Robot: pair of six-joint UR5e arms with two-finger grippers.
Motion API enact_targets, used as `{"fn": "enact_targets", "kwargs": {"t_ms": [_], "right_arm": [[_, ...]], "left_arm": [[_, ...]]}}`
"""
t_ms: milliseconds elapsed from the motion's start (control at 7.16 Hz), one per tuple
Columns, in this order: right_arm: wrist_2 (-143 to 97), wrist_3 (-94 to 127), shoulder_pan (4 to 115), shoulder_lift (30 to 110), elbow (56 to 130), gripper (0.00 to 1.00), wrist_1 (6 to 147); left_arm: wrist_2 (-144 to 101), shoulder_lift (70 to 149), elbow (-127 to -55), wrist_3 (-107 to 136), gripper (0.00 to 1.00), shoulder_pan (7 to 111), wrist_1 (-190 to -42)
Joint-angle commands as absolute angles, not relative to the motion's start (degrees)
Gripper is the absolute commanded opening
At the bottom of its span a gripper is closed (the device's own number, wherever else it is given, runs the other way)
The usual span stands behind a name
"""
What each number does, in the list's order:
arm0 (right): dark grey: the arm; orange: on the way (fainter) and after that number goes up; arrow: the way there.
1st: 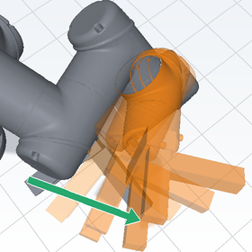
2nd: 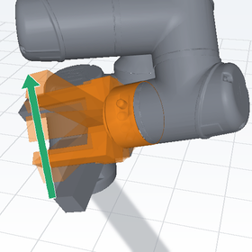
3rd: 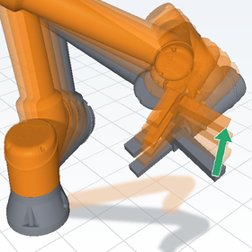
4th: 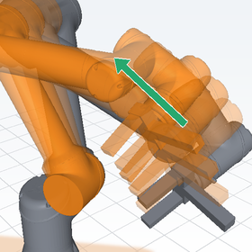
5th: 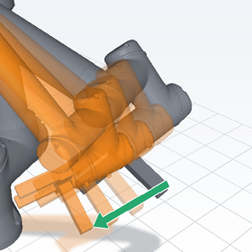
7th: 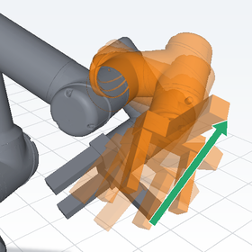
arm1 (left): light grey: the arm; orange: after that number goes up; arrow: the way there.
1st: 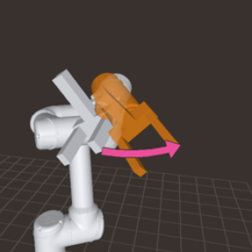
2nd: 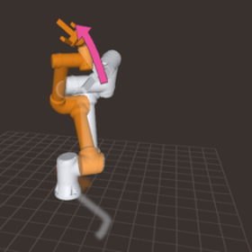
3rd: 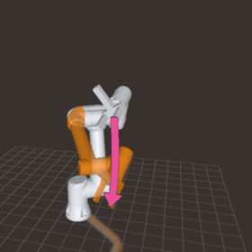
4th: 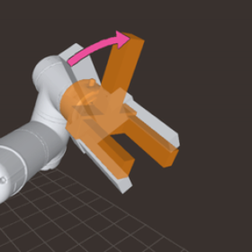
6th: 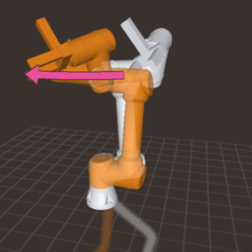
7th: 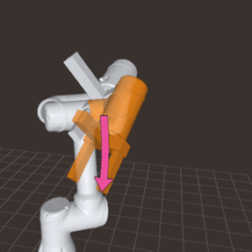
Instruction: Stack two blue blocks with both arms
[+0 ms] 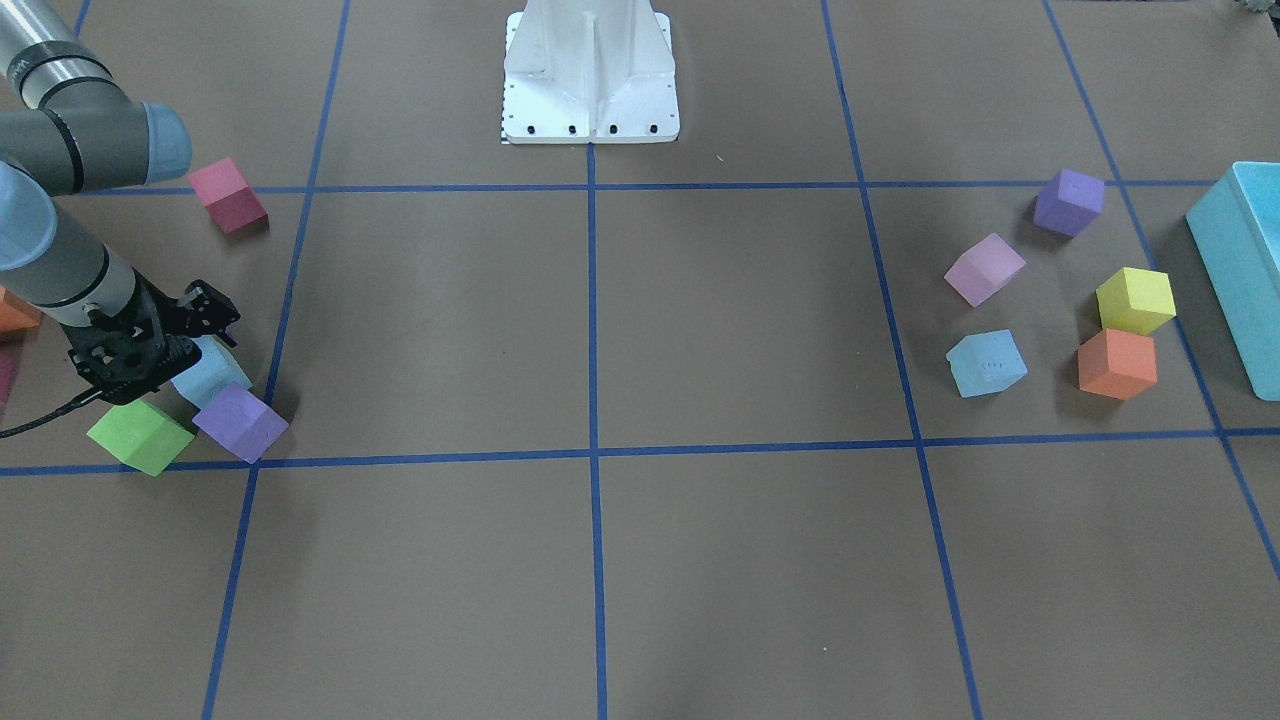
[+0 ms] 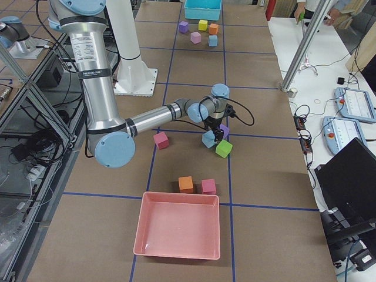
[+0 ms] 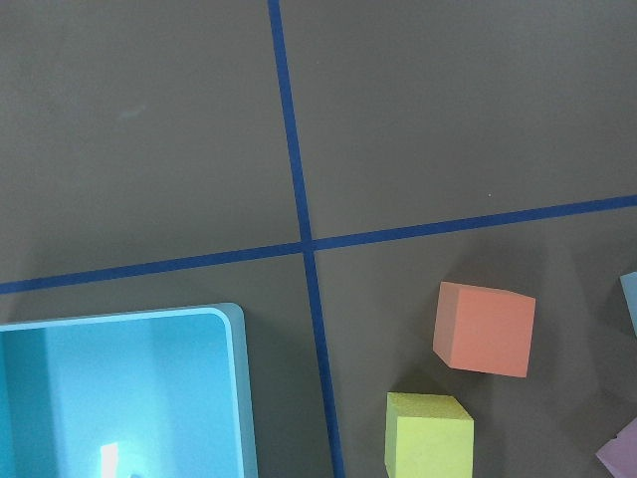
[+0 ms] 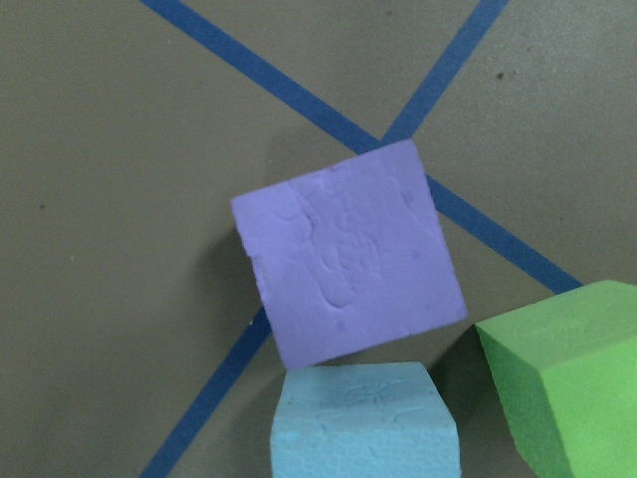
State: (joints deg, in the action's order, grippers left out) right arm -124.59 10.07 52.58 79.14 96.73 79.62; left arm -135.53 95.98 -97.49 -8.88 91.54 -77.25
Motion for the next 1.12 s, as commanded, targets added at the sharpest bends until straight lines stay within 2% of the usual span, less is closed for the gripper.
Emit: {"fn": "enact_targets", "kwargs": {"t_ms": [0, 419, 559, 978], "right_arm": [[-124.6, 10.0, 52.5, 79.1, 95.8, 0.99, 79.6], [-124.4, 10.3, 51.6, 78.5, 95.3, 0.98, 79.6], [-124.4, 10.3, 51.4, 78.5, 95.2, 0.94, 79.6], [-124.4, 10.1, 51.3, 78.2, 93.7, 0.94, 78.6]], "left_arm": [[-135.5, 96.0, -97.5, -8.9, 1.0, 91.5, -77.3], [-135.5, 96.0, -97.5, -8.8, 1.0, 91.1, -77.3], [-135.5, 96.0, -97.5, -8.8, 1.0, 91.1, -77.3], [-135.5, 96.0, -97.4, -8.8, 1.0, 91.1, -77.3]]}}
